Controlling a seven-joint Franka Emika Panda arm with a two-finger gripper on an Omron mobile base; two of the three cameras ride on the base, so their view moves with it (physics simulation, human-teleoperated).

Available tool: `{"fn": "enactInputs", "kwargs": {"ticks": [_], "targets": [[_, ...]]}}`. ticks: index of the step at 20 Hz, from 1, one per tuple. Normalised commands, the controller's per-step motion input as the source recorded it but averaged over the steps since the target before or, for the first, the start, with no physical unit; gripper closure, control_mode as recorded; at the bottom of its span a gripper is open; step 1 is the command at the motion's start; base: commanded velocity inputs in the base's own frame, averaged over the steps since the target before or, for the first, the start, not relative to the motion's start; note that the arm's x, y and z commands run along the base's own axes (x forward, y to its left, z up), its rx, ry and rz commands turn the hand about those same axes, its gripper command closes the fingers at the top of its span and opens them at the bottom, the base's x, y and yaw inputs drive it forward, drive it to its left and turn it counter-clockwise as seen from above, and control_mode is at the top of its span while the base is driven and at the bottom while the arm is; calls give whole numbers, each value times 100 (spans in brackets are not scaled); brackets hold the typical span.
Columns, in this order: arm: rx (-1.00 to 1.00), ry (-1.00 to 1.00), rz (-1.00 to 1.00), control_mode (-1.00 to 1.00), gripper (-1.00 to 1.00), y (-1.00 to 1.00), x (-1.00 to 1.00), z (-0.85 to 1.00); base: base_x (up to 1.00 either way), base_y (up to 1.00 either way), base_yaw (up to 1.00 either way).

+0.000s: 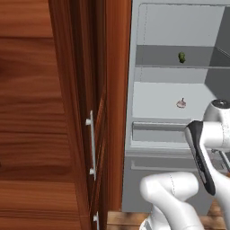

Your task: Retrieve the bottle and the shaker from the cabinet and place them next to the mixing bowl on the counter. Then add garlic from the fridge to the mixing bowl.

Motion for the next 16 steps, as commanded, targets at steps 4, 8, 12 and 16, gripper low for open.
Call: {"fn": "enactInputs", "kwargs": {"ticks": [4,8,12,16], "targets": [[-27,-27,-2,-100,-100,-6,79,30,0,0,0],[-17,-31,0,-100,-100,-29,75,35,0,0,0],[0,-7,0,-100,-100,-43,35,74,0,0,0],[0,18,9,-100,-100,-38,65,49,0,0,0]]}}
